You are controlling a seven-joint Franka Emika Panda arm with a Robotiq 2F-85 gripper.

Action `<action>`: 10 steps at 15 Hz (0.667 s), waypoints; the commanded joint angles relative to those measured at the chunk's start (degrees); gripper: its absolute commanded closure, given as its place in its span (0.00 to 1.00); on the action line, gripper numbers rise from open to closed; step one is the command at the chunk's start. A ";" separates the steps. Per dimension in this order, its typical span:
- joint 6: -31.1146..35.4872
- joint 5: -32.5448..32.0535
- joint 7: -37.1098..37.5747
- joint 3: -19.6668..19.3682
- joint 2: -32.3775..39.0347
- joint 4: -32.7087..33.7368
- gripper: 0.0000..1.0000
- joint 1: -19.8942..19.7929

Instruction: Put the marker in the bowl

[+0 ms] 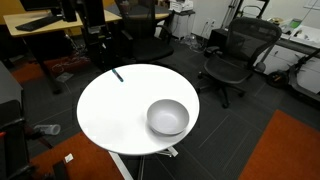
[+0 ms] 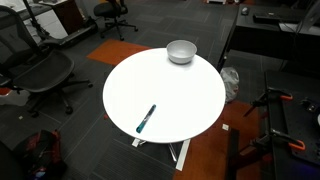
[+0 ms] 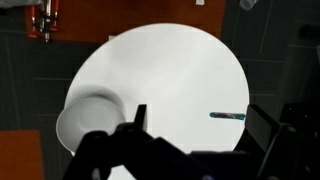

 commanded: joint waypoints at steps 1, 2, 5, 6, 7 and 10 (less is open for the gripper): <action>5.29 -0.74 -3.29 3.17 -0.53 0.56 0.00 0.88; 7.49 -0.71 -4.49 4.03 -0.56 0.53 0.00 1.31; 15.27 -0.26 -6.54 6.43 -0.88 -0.15 0.00 2.99; 16.74 0.81 -7.31 6.97 -0.65 0.08 0.00 3.78; 18.61 0.25 -8.04 7.77 -0.48 0.02 0.00 4.54; 21.55 0.85 -12.00 9.18 0.07 0.33 0.00 6.73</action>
